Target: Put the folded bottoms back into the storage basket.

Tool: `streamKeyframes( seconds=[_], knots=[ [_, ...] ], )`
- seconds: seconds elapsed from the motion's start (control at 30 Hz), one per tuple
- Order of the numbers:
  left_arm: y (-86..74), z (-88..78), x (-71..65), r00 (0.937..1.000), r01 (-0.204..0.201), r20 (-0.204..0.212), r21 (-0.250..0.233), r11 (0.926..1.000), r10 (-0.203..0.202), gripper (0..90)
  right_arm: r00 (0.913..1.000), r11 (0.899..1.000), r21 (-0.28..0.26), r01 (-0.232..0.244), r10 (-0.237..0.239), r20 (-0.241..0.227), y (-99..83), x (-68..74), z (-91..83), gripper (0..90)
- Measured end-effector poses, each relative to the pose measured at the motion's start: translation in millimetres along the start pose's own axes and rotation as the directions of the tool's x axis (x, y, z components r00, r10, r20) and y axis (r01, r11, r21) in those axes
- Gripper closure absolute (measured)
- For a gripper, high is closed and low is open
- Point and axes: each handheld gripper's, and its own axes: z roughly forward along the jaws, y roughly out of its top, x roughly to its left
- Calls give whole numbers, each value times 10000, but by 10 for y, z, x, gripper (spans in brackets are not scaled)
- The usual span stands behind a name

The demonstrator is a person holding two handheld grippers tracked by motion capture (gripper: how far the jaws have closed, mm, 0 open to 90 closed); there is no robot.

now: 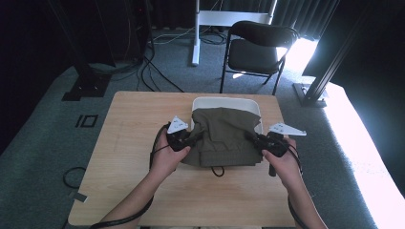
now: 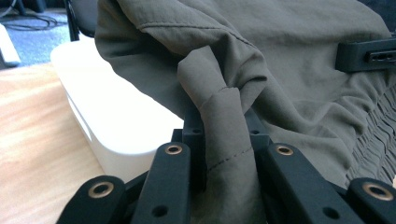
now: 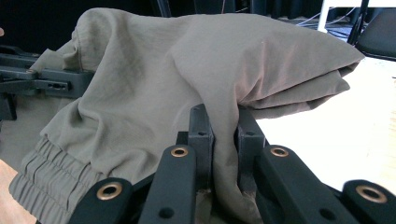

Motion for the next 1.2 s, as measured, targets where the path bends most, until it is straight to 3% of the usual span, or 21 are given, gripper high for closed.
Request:
streamKeyframes(
  seconds=[0.53, 1.2],
  knots=[
    [363, 264, 125, 9997, -233, -116, -150, 9996, 231, 795, 9983, 9991, -134, -393, 399, 437, 315, -266, 168, 810],
    [650, 676, 410, 9994, 41, -344, -332, 9994, -53, 795, 9898, 9964, -18, -849, 845, 1144, 681, -600, 505, 810]
  ],
)
